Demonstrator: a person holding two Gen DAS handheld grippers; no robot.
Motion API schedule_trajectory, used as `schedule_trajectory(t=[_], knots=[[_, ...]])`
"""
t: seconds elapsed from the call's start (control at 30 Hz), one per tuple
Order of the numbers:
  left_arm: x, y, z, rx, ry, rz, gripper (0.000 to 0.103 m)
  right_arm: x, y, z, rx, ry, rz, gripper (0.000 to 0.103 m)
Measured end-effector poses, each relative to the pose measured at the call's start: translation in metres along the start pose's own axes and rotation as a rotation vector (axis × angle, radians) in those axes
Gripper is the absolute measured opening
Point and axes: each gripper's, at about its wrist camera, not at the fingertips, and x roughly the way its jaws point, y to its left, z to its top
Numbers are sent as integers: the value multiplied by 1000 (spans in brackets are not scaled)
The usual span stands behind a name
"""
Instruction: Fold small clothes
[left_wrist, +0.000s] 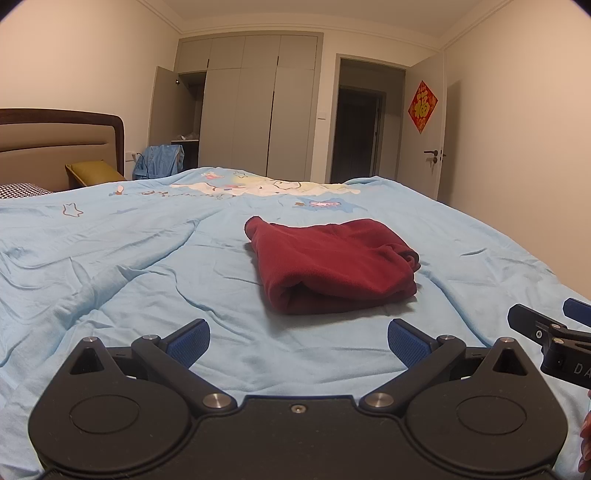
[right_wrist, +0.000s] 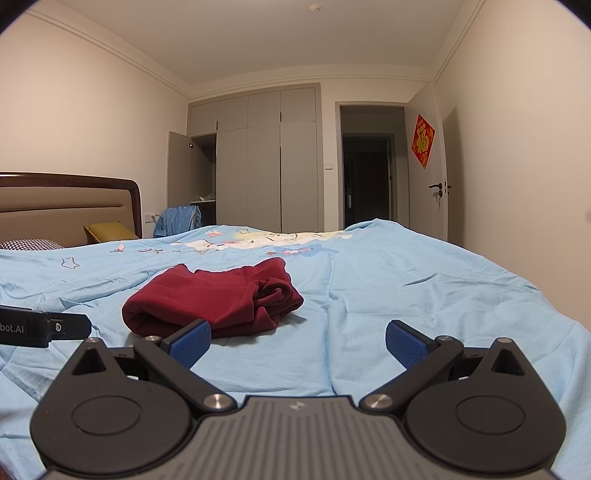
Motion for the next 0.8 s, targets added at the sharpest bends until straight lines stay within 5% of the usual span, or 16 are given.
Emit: schedule_trajectory(t=[0.8], knots=[[1,-1,-2,-1,7,-17,102,-1,0,1,0,1,0,103]])
